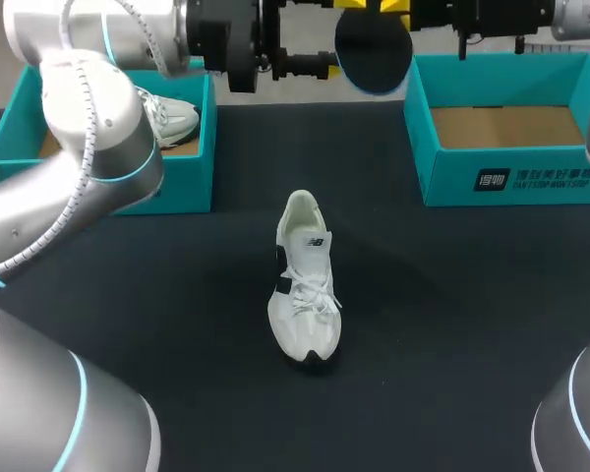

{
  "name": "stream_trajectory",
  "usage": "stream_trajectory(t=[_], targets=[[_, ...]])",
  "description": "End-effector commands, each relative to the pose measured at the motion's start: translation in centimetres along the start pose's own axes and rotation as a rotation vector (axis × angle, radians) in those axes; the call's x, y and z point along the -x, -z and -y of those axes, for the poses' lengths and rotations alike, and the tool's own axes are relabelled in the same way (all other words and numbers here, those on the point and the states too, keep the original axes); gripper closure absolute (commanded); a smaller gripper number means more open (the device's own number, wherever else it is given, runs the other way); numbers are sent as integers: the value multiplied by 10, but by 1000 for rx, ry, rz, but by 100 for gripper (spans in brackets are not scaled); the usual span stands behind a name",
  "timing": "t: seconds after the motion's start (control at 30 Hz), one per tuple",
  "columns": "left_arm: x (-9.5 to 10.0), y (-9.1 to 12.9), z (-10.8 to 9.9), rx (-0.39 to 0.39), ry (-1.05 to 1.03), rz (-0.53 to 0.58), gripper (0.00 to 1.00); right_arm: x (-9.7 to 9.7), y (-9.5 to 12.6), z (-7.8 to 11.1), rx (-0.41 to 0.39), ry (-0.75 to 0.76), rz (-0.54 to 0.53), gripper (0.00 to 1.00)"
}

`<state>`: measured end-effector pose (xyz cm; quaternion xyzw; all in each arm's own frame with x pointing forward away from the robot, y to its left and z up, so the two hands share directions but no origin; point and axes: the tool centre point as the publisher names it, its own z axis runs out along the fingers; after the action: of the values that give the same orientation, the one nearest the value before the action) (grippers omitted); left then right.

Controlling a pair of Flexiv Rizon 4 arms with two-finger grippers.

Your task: Take the shoe out of the shoebox, open the shoe tongue, remove and reinsert the insole, then place the shoe into the shoebox

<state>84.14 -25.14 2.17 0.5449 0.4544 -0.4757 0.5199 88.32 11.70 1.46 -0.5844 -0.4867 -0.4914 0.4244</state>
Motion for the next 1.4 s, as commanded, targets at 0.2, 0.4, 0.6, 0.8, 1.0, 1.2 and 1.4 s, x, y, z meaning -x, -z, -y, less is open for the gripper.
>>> stream_trajectory(t=[0.2,0.4,0.6,0.8,1.0,1.2,1.4], targets=[[-5,-2,-2,19,-20,27,55,-9,-9,4,-31,-26,-5,100],[-4,-1,-3,27,-31,35,69,-10,-13,9,-42,-33,-7,100],[-5,0,-7,35,-33,36,87,-10,-14,12,-47,-32,0,100],[-6,0,-9,35,-33,31,100,-13,-16,13,-36,-21,-20,100],[-5,2,-7,30,-32,30,100,-10,-9,11,-1,20,-96,0],[-4,6,-8,34,-27,28,100,-2,9,15,21,15,-89,0],[-6,7,-6,37,-12,29,100,-1,33,14,73,51,-56,0]])
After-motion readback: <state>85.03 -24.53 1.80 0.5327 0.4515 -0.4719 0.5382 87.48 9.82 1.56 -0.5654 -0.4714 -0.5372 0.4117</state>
